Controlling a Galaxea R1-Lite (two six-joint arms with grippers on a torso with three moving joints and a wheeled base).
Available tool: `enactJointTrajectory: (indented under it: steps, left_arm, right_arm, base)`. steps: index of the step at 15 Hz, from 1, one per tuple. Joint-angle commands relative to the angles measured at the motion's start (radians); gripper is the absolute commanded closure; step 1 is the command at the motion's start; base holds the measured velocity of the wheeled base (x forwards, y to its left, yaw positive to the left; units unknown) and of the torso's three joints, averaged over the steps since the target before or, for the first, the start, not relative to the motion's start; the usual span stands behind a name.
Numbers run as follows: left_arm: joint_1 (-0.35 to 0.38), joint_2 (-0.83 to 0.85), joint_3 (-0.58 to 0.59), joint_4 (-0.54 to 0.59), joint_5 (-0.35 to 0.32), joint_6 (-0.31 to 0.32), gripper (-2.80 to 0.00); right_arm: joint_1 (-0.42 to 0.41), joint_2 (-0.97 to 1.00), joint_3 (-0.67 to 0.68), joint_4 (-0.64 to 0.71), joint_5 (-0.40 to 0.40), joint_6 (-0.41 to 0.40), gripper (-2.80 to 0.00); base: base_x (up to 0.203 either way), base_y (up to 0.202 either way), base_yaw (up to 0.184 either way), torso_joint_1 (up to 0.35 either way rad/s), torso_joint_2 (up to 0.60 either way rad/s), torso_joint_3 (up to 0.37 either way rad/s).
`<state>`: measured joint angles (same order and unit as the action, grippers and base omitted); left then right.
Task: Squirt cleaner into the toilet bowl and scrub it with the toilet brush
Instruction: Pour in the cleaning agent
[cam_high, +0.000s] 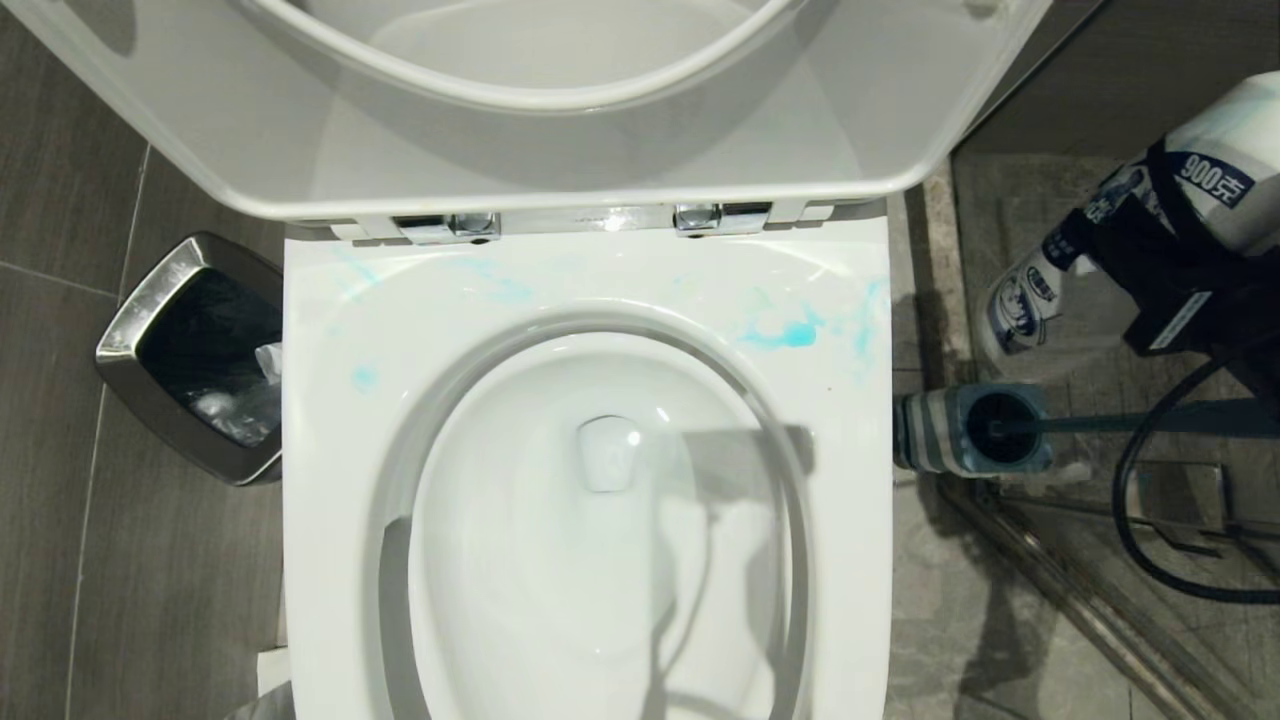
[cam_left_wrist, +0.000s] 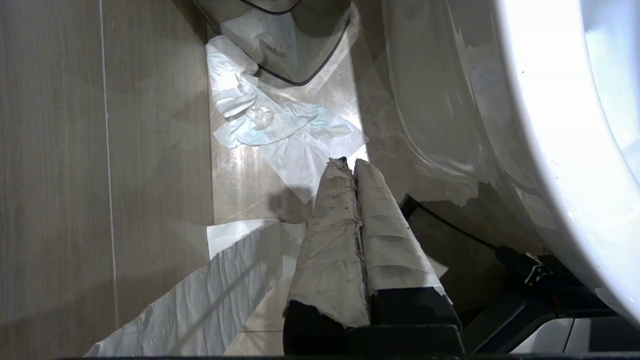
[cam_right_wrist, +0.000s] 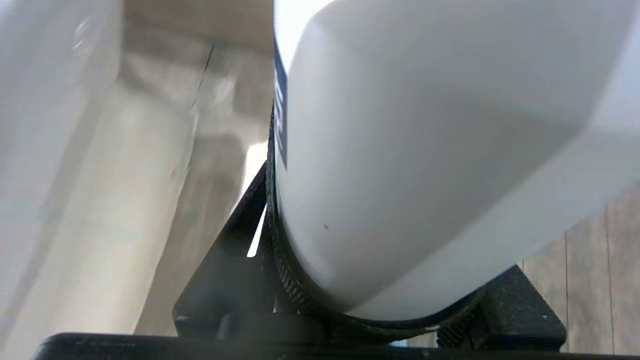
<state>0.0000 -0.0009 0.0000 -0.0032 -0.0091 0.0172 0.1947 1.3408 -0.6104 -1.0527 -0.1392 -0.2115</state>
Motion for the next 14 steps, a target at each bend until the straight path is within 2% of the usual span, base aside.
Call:
enactJointTrajectory:
  steps: [1, 4, 8, 11, 14]
  left_arm:
    - [0.0, 0.001, 0.002, 0.0, 0.0, 0.0, 0.0]
    - [0.0, 0.001, 0.002, 0.0, 0.0, 0.0, 0.0]
    - [0.0, 0.001, 0.002, -0.001, 0.0, 0.0, 0.0]
    - [0.0, 0.001, 0.002, 0.0, -0.002, 0.001, 0.0]
    - [0.0, 0.001, 0.002, 0.0, 0.0, -0.002, 0.0]
  right_arm:
    - [0.002, -0.133, -0.01, 0.115, 0.023, 0.0, 0.0]
    - [-0.002, -0.234, -0.051, 0.246, 0.018, 0.003, 0.0]
    - [-0.001, -0.272, -0.194, 0.469, -0.075, 0.001, 0.0]
    - [-0.001, -0.273, -0.252, 0.483, -0.095, -0.035, 0.0]
    - [-0.001, -0.284, -0.255, 0.488, -0.117, -0.05, 0.0]
  base:
    - [0.0, 0.0, 0.0, 0.0, 0.0, 0.0]
    - [0.0, 0.0, 0.0, 0.0, 0.0, 0.0]
    - [0.0, 0.0, 0.0, 0.0, 0.0, 0.0]
    - [0.0, 0.0, 0.0, 0.0, 0.0, 0.0]
    - [0.0, 0.0, 0.0, 0.0, 0.0, 0.0]
